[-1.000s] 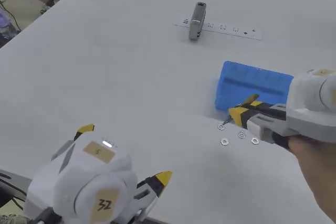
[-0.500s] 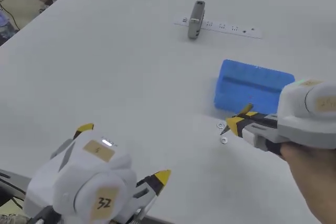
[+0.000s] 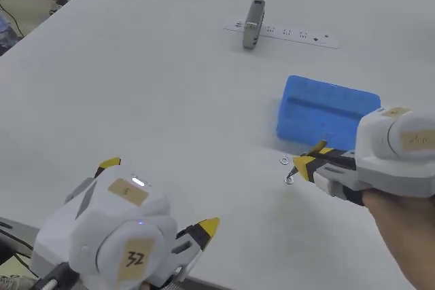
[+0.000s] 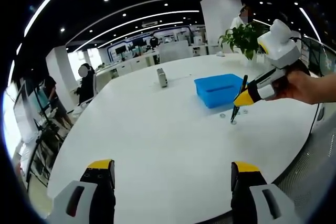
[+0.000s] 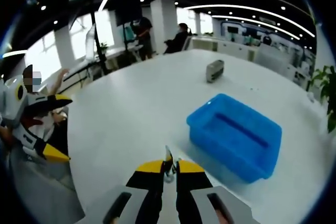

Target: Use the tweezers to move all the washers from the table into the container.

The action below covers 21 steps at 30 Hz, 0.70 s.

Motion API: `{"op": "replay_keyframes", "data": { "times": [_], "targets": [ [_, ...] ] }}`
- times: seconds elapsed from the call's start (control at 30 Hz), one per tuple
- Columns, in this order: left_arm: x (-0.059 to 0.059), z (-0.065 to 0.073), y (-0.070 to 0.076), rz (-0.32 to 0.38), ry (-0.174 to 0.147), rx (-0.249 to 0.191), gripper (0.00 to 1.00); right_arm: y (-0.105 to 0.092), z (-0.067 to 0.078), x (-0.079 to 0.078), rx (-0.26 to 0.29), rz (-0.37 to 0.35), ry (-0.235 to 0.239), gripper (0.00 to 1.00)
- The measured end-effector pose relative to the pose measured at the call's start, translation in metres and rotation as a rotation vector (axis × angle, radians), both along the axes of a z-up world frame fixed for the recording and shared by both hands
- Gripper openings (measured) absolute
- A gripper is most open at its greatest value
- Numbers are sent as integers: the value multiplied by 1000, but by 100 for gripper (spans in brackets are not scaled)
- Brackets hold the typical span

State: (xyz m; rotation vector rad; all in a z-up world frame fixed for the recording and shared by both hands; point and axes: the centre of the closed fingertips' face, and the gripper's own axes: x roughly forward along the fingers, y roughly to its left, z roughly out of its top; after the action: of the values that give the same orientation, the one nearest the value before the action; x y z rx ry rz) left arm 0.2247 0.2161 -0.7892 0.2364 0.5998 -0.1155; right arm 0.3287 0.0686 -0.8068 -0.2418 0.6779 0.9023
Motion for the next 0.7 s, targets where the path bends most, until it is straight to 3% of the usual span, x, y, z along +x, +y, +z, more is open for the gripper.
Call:
{"op": "replay_keyframes", "data": {
  "times": [0.6,0.7],
  "targets": [
    [0,0,0,-2,4,-2,93,-1,-3,0,-2,-9,33,4],
    [0,0,0,-1,4,-1,93,0,-4,0,-8,-8,17,4]
  ]
}}
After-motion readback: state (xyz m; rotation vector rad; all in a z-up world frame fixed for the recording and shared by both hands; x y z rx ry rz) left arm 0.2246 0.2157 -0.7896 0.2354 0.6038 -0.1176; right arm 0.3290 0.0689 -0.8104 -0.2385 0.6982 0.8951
